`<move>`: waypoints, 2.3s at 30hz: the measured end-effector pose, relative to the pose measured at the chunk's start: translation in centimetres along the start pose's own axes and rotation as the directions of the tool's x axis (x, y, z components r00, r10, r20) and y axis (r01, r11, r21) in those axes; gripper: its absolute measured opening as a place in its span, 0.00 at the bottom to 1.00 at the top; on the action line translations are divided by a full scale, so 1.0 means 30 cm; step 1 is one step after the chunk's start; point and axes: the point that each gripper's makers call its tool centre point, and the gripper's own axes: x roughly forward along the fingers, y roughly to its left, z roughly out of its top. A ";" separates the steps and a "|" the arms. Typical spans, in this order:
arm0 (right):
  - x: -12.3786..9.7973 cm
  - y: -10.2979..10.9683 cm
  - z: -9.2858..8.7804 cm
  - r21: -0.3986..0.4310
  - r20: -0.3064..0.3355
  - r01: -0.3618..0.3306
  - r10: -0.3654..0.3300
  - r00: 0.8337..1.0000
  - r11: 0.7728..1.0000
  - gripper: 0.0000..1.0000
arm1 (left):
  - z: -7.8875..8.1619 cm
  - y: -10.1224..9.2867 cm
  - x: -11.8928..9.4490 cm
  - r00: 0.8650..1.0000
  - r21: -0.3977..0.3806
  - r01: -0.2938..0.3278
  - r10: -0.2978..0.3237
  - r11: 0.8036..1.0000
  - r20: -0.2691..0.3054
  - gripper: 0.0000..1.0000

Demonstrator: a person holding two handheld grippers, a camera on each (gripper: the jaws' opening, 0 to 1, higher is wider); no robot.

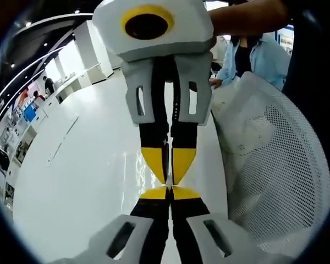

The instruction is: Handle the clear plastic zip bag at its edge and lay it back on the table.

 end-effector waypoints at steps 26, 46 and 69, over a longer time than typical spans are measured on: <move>-0.002 -0.001 -0.016 0.005 -0.010 0.001 -0.001 1.000 1.000 0.00 | 0.010 -0.007 0.004 1.000 -0.034 0.009 -0.009 0.999 0.013 0.00; -0.002 0.011 -0.014 0.005 0.008 0.007 -0.007 1.000 1.000 0.00 | 0.006 0.000 0.006 0.999 -0.062 0.013 -0.011 0.998 0.032 0.00; 0.006 0.013 -0.050 -0.010 -0.043 -0.015 0.015 0.999 1.000 0.00 | -0.006 -0.002 0.017 0.999 -0.075 0.026 -0.023 0.997 0.037 0.00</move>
